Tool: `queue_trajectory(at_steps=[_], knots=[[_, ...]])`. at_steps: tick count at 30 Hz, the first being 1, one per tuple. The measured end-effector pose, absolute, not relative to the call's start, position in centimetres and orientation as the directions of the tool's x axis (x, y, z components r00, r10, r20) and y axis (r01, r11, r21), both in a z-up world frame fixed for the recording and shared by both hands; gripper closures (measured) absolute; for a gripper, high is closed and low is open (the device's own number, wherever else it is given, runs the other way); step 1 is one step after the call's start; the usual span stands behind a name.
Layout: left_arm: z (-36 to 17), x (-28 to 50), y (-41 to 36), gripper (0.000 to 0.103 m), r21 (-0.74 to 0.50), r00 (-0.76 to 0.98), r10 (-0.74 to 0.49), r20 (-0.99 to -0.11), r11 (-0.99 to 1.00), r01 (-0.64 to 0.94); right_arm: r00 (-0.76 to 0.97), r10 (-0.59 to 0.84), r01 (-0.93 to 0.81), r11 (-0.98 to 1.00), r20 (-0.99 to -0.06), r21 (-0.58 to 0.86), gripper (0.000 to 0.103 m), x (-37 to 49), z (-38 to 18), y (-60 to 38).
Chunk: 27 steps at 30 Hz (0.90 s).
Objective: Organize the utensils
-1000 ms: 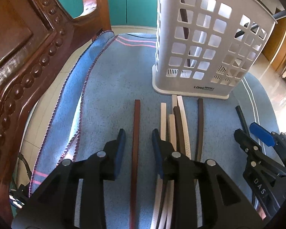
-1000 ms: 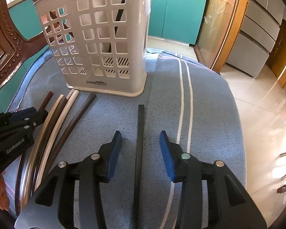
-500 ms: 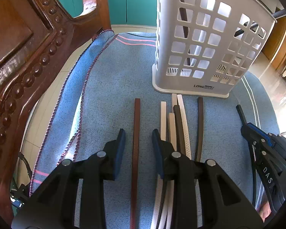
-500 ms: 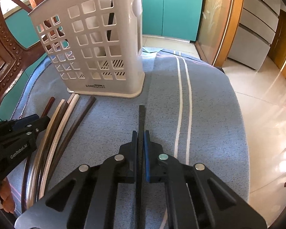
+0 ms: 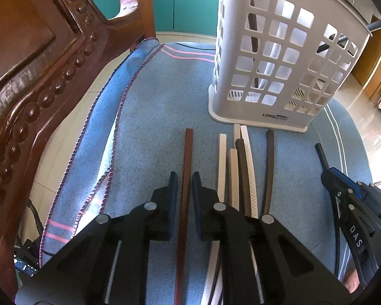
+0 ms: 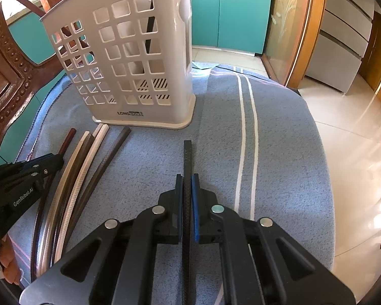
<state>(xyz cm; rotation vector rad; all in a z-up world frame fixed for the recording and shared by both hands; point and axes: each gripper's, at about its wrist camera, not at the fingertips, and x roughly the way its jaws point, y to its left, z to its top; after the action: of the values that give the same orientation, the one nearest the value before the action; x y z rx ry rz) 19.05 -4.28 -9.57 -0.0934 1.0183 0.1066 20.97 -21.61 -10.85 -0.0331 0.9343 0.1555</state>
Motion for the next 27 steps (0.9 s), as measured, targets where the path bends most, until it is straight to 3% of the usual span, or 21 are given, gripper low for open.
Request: queue_trajectory(at_steps=[19,27], knots=[[-9.2,18.2,-5.0,0.089,-0.007,0.530,0.058,-0.846,0.993,-0.120,0.593,0.095,-0.154,0.988,-0.800,0.003,0.094,20.4,-11.1,-21.2],[-8.8,18.1,-4.3,0.096,-0.048,0.547,0.029,-0.837,0.991,-0.126,0.617,0.154,-0.181,0.982,-0.772,0.051,0.096,19.5,-10.2,-20.9]])
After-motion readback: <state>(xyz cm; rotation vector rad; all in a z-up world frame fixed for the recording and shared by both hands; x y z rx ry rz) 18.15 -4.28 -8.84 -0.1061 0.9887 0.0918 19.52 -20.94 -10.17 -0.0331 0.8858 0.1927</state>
